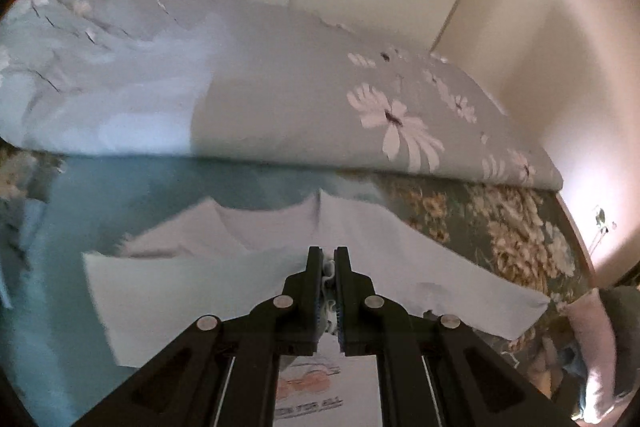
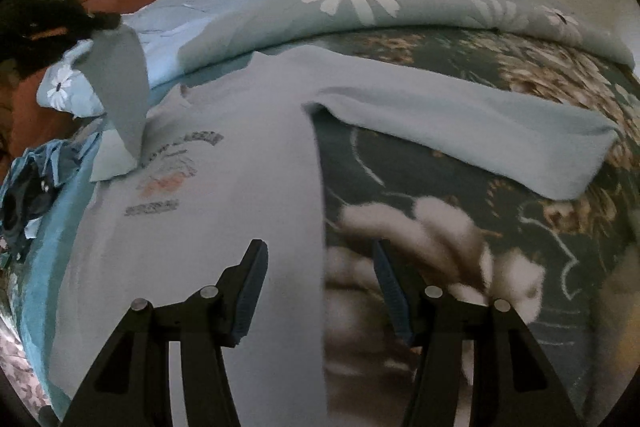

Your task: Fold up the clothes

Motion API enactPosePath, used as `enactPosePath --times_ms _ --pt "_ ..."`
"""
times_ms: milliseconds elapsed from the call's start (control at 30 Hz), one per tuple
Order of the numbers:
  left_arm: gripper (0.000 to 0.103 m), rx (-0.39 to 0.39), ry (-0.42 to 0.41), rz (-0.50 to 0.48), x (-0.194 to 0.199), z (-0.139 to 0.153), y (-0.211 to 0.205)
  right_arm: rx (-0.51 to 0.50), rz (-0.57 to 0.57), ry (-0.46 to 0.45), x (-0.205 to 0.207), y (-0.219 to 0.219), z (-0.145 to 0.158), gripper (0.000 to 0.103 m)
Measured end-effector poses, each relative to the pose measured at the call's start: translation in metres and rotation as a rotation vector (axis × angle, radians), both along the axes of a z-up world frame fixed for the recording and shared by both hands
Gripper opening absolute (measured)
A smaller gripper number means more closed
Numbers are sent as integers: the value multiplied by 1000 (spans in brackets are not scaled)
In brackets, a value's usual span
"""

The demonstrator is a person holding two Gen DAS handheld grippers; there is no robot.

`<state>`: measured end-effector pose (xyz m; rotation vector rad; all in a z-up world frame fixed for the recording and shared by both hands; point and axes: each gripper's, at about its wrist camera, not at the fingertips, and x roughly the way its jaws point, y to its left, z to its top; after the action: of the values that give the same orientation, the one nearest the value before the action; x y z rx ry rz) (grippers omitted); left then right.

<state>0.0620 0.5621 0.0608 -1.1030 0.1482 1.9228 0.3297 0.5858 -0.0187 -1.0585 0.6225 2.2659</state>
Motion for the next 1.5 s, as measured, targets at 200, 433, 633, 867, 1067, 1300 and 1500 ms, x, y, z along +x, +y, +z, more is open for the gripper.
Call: enactPosePath --times_ms 200,433,633,867,1067,1300,1500 --pt "8 -72 -6 -74 20 -43 32 22 3 -7 8 -3 -6 57" --pt "49 -83 7 -206 38 -55 36 35 -3 -11 5 -2 -7 57" --pt "59 -12 59 -126 17 -30 -20 36 9 10 4 0 -1 57" --pt "65 -129 171 158 -20 -54 -135 -27 126 172 -28 13 31 57" --pt "65 -196 70 293 -32 -108 -179 -312 146 310 -93 51 23 57" --pt "65 -204 67 338 -36 -121 -179 -545 13 352 -137 79 -15 57" --pt "65 -197 69 413 -46 -127 -183 -552 -57 373 -154 89 -27 57"
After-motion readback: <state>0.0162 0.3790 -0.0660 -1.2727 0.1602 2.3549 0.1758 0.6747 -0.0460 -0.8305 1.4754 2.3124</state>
